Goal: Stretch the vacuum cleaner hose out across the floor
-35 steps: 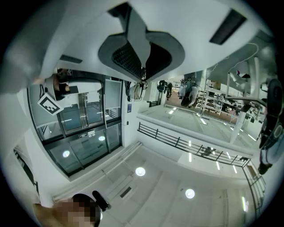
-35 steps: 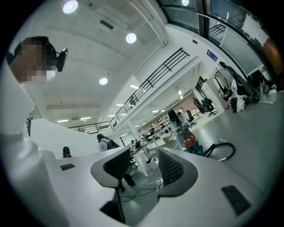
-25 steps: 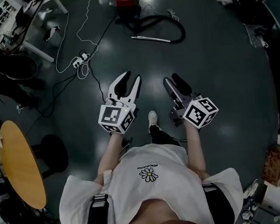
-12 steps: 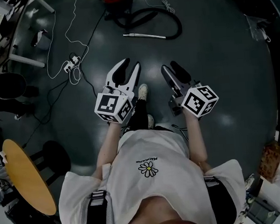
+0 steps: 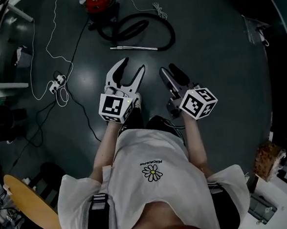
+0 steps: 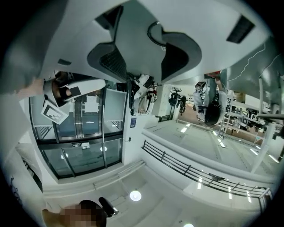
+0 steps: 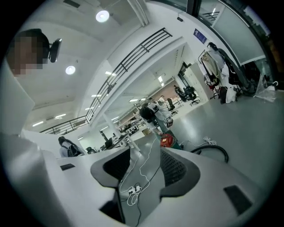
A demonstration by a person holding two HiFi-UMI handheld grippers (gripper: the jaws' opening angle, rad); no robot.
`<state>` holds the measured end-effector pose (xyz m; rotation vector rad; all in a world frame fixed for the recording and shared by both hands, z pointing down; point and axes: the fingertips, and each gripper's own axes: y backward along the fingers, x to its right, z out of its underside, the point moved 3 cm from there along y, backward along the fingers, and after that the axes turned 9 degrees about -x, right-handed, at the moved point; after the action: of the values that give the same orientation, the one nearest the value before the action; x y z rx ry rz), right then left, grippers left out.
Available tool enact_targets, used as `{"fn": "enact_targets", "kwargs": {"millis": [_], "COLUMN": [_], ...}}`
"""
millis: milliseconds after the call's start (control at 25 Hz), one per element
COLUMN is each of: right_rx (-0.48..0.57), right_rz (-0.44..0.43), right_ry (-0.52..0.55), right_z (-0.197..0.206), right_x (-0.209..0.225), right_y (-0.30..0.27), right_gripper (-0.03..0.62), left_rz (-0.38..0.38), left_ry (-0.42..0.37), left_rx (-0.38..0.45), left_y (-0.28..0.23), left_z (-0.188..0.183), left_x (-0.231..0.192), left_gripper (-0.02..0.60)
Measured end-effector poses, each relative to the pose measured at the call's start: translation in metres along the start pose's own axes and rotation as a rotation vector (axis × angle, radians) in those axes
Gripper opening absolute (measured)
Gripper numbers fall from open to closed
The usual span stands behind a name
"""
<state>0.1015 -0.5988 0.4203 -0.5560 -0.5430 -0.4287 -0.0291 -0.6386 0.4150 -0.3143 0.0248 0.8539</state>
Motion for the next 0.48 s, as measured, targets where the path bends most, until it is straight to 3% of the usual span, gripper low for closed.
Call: {"fn": "enact_targets", "kwargs": {"millis": [80, 200, 480], "right_rx": [0.011, -0.013, -0.059], "right_rz": [0.033, 0.069, 0.101], "right_ry": [-0.015, 0.005, -0.085], "right_z": [-0.018, -0.039, -0.080], "right_x": [0.023, 0.063, 0.188], "right_y": [-0.012, -0.029, -0.068], "right_gripper": [0.204, 0.204, 0.206], "left_rz": [0.026, 0.062, 0.092], "left_ry": [-0.046, -0.090, -0.073], "left_rx": [-0.041, -0.109, -0.290], "left_y": [-0.036, -0.084, -0.204], "left_z": [-0.004, 0.000, 0.039], "left_x": [-0.011, -0.019, -0.029], "left_gripper": [0.248, 0.250, 0.250]}}
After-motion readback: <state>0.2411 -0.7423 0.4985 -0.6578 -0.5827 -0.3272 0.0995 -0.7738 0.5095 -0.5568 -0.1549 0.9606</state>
